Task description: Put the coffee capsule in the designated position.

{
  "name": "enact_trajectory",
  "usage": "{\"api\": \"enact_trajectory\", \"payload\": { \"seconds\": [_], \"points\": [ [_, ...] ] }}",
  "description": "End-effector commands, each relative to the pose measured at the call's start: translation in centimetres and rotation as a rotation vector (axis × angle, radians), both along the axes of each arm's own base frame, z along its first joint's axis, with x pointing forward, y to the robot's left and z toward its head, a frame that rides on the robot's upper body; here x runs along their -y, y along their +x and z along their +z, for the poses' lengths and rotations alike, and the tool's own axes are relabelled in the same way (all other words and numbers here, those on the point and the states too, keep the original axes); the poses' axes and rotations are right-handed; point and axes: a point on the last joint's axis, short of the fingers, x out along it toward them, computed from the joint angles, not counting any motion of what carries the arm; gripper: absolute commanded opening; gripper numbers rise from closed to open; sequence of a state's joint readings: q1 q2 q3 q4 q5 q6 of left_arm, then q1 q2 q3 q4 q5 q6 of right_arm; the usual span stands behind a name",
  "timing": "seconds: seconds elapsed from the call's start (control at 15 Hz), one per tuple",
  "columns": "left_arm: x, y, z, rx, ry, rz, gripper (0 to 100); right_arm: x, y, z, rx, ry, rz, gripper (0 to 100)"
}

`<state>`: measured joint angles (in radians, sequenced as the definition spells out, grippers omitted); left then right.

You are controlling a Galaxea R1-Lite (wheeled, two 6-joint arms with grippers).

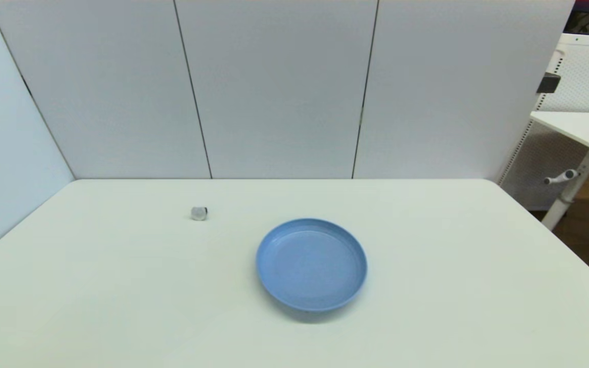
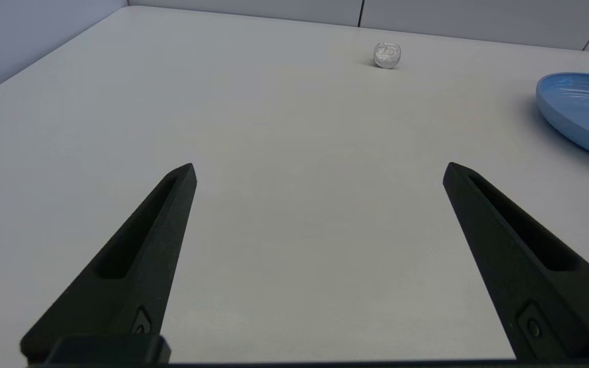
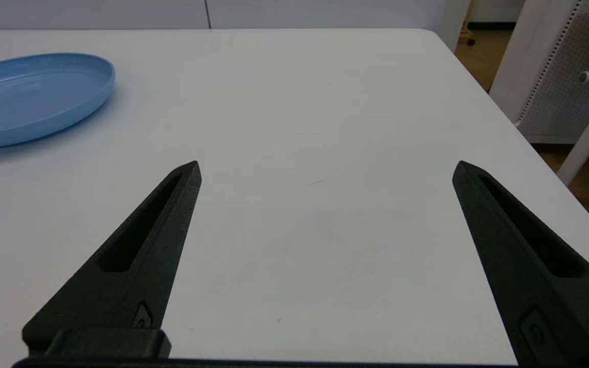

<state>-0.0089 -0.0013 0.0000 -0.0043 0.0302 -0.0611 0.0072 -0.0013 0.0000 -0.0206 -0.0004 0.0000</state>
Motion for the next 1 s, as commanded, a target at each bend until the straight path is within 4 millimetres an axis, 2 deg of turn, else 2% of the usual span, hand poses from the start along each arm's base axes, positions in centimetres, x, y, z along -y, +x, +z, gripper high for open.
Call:
{"api": "enact_trajectory", "payload": {
  "seconds": [0.07,0.4,0.47,0.67,0.8,0.87,1.0],
  "points": [
    [0.0,0.0,0.0,0.001,0.000,0.002,100,0.0,0.1,-0.2,-0.007,0.000,0.001,100],
    [0.0,0.0,0.0,-0.006,0.001,0.003,100,0.0,0.1,-0.2,-0.007,0.000,0.001,100],
    [0.0,-0.3,0.9,0.009,0.024,-0.004,100,0.0,0.1,-0.2,-0.008,0.000,-0.001,100],
    [0.2,-0.4,9.1,-0.047,0.093,-0.134,100,0.0,0.1,-0.2,-0.007,0.000,0.001,100],
    [0.3,0.9,13.3,-0.100,0.200,-0.178,100,0.0,0.1,-0.2,-0.007,0.000,-0.001,100],
    [0.4,2.5,15.0,-0.135,0.236,-0.200,100,0.0,0.1,-0.2,-0.007,0.000,0.001,100],
    [0.7,5.9,16.9,-0.207,0.276,-0.255,100,0.0,0.1,-0.2,-0.008,0.000,0.001,100]
  ]
}}
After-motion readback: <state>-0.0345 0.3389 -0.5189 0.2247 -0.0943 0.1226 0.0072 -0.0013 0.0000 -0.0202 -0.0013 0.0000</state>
